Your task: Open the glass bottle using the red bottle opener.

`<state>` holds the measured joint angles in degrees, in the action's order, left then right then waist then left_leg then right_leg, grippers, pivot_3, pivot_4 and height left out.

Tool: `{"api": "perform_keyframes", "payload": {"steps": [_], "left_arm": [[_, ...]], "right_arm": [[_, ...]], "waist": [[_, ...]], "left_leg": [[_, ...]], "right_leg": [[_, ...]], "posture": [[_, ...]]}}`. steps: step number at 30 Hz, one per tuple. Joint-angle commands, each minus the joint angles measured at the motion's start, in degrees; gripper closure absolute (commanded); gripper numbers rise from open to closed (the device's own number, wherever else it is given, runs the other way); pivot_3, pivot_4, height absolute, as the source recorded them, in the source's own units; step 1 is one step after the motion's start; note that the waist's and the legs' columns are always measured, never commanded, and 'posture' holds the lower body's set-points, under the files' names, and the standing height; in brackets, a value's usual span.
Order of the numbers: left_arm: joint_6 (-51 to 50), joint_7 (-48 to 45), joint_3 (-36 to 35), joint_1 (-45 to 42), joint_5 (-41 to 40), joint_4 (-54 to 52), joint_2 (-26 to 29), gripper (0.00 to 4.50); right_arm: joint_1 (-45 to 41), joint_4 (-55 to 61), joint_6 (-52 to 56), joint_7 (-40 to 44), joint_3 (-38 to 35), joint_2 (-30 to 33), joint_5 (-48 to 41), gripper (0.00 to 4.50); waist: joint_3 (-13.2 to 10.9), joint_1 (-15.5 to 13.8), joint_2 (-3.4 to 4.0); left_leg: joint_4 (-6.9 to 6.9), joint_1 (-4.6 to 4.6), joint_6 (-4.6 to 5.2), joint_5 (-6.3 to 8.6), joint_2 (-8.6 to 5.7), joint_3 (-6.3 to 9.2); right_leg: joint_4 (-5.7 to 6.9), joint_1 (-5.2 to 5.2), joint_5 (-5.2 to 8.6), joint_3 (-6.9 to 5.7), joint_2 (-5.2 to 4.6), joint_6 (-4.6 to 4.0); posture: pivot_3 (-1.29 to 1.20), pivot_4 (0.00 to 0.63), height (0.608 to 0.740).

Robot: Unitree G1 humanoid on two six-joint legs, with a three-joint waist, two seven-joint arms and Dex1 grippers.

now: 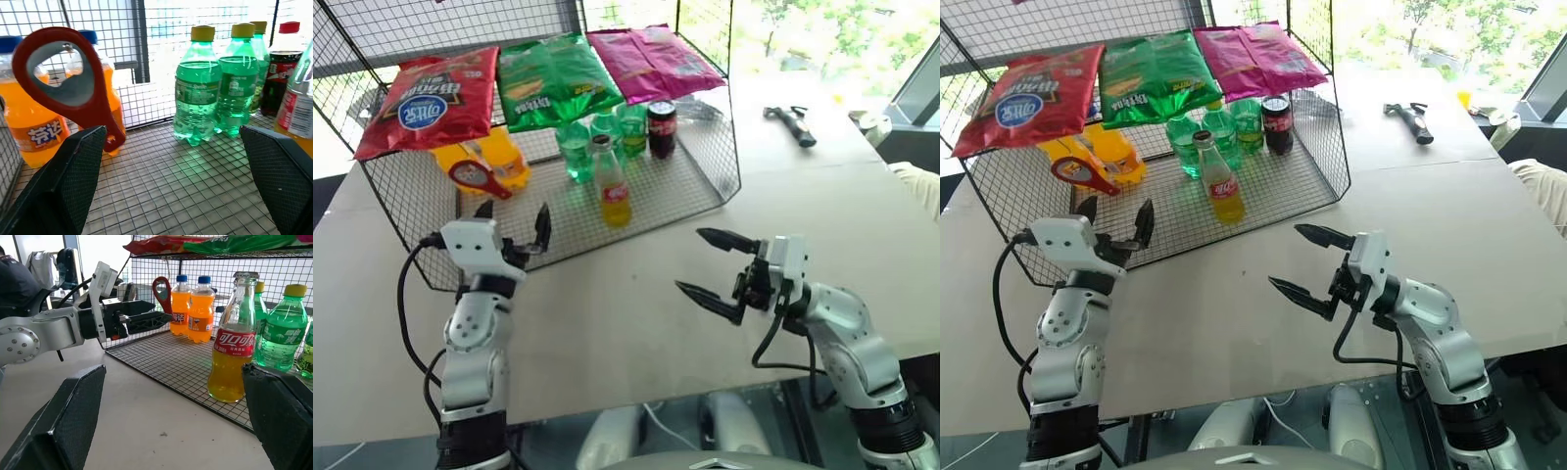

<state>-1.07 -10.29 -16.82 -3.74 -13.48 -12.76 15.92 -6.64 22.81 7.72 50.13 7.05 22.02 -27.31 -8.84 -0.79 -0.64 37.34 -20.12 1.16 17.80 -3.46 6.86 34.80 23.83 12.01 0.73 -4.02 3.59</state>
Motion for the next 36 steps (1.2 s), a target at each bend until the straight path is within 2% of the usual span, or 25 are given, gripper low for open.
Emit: {"api": "perform_keyframes", "payload": {"steps": [1, 13, 36], "left_arm": [[0.3, 1.4, -3.3, -2.8, -0.9, 1.0, 1.2, 0.00], [-0.2, 4.6, -5.1, -7.8, -2.1, 4.5, 0.1, 0.00], [1.2, 5.2, -7.0, -12.2, -3.0, 10.7, 1.6, 0.00]], "right_arm": [[-0.6, 3.5, 0.9, -1.0, 0.6, -0.4, -1.2, 0.03], [-1.3, 4.0, 2.1, -2.2, 1.2, -0.6, -0.9, 0.03], [-0.9, 3.8, 1.1, -2.5, 1.9, -0.8, 0.0, 0.03]], "waist": [[0.0, 0.0, -0.01], [0.0, 0.0, -0.07], [0.1, 0.1, -0.15]], "left_leg": [[0.02, 0.00, 0.00, 0.00, 0.00, 0.01], [0.16, 0.00, 0.00, -0.01, -0.08, 0.02], [0.38, 0.00, 0.00, -0.02, -0.11, 0.01]], "right_leg": [[0.02, 0.00, 0.00, -0.01, 0.00, 0.00], [0.13, -0.02, -0.01, -0.01, -0.01, 0.01], [0.29, -0.03, -0.01, 0.00, -0.01, 0.01]], "posture": [[0.00, 0.150, 0.740], [0.00, 0.150, 0.740], [0.00, 0.150, 0.740]]}}
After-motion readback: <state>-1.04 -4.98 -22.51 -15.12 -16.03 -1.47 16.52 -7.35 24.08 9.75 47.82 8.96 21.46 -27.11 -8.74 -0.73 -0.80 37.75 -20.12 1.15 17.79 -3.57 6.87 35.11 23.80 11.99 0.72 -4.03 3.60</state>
